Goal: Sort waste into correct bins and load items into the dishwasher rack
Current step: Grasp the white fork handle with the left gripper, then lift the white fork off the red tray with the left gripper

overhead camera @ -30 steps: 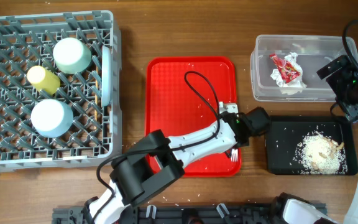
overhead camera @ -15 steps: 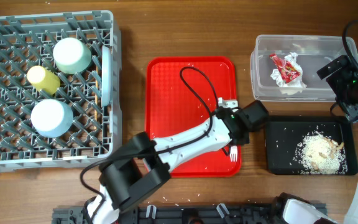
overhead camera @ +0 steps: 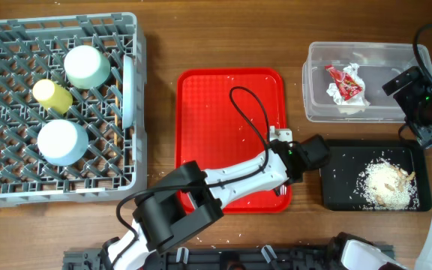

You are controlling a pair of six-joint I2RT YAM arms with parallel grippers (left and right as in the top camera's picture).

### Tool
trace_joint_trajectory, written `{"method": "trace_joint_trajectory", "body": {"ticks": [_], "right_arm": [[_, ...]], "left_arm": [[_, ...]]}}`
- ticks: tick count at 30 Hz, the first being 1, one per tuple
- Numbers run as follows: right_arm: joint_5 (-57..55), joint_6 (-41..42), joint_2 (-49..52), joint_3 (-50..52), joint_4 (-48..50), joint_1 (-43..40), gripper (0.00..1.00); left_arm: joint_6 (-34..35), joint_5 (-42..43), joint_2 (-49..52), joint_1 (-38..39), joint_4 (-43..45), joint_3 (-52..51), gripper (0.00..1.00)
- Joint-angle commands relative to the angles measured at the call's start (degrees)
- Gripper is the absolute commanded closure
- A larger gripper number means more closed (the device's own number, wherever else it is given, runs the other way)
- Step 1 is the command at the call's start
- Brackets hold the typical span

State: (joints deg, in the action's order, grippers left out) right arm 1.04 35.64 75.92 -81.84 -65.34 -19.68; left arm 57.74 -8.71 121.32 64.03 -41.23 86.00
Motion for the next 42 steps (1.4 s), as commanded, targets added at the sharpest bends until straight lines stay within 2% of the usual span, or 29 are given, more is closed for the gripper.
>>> {"method": "trace_joint_trajectory", "body": {"ticks": [1,10,16,17,20,28,37,42], "right_arm": [[0.1,-1.0,0.5,-0.2,0.2,-0.2,0.0],[0.1,-1.0,0.5,-0.2,0.2,-0.2,0.0],[0.1,-1.0,0.5,-0.2,0.2,-0.2,0.0],[0.1,-1.0,0.5,-0.2,0.2,-0.2,0.0],[0.1,-1.0,0.5,-0.2,0.2,-0.2,0.0],[0.1,-1.0,0.5,-0.2,0.2,-0.2,0.0],[0.1,-1.0,0.5,-0.2,0.2,-0.2,0.0],[0.1,-1.0,0.5,-0.2,0.2,-0.2,0.0]], "left_arm": [[-0.3,-1.4,0.9,-0.1,0.7,-0.5,0.65],[-0.3,-0.3,4.3,-0.2,1.8,-0.7,0.68],[-0.8,-0.7,4.3,-1.1,0.7,-0.7,0.79],[-0.8,-1.4,4.3,-2.2,-0.3,-0.7,0.83],[-0.8,-1.6,4.3,-5.3,-1.3,-0.7,0.87],[-0.8,-1.6,4.3,-10.0,-3.4,-0.7,0.87],[-0.8,-1.6,4.0,-13.4,-5.7,-0.6,0.93],[-0.8,-1.7,1.1,-14.8,-6.4,-0.6,0.9]]}}
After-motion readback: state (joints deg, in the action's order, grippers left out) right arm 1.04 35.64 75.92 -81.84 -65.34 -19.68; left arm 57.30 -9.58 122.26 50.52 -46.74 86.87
